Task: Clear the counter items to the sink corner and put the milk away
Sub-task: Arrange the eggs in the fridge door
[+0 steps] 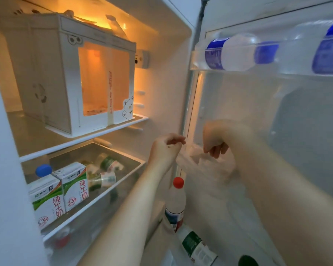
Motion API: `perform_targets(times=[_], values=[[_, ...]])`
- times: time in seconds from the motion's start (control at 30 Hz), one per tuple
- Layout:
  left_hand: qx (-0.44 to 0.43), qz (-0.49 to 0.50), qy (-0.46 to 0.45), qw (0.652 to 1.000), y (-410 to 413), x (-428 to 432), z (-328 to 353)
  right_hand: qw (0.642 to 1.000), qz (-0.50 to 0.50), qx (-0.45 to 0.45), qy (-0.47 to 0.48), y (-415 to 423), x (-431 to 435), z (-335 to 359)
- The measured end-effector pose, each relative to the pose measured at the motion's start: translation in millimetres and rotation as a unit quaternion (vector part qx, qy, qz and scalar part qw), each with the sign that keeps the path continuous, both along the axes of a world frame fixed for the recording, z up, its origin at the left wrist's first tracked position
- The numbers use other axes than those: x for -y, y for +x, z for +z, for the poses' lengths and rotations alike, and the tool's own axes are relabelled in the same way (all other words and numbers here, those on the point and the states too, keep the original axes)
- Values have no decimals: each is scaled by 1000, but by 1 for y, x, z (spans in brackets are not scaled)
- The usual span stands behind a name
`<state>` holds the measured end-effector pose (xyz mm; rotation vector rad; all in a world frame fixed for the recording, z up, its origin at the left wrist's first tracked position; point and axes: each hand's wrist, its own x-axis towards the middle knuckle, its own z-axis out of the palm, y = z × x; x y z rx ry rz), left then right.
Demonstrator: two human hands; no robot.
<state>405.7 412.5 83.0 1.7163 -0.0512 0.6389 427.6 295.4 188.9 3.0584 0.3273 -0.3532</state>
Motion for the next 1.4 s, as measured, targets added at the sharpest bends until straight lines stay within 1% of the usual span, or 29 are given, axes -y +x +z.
perform_targets(times=[0.07, 0.13, 0.2, 0.27, 0.33, 0.47, 0.6, 0.73, 0.87, 1.0, 1.13, 1.2, 1.4], values=[[-5, -5, 37, 999, 7, 5, 5, 1000, -5, -5, 5, 3, 7, -2], [-9, -9, 98, 995, 14, 7, 10, 1000, 0, -13, 1, 3, 12, -4], [-22, -39, 169, 985, 21, 10, 15, 1000, 14, -13, -5, 1, 16, -6], [-43, -70, 249, 965, 26, 13, 20, 999, 40, 9, -20, -3, 22, -8], [-52, -86, 317, 943, 30, 16, 23, 995, 69, 50, -46, -7, 29, -10], [-52, -118, 400, 907, 33, 21, 27, 988, 110, 99, -53, -10, 38, -17], [-35, -117, 437, 891, 39, 19, 25, 984, 130, 115, -38, -12, 39, -24], [-43, -94, 474, 875, 45, 18, 23, 983, 125, 114, -70, -11, 43, -33], [-58, -83, 531, 841, 50, 18, 27, 979, 119, 130, -100, -8, 47, -41], [-89, -95, 569, 812, 53, 24, 31, 975, 144, 112, -127, -7, 51, -44], [-96, -102, 604, 785, 54, 30, 36, 972, 163, 101, -135, -3, 57, -43], [-105, -110, 604, 782, 56, 30, 37, 972, 164, 103, -132, -1, 59, -42], [-110, -121, 571, 805, 61, 31, 28, 972, 167, 116, -118, 1, 60, -45]])
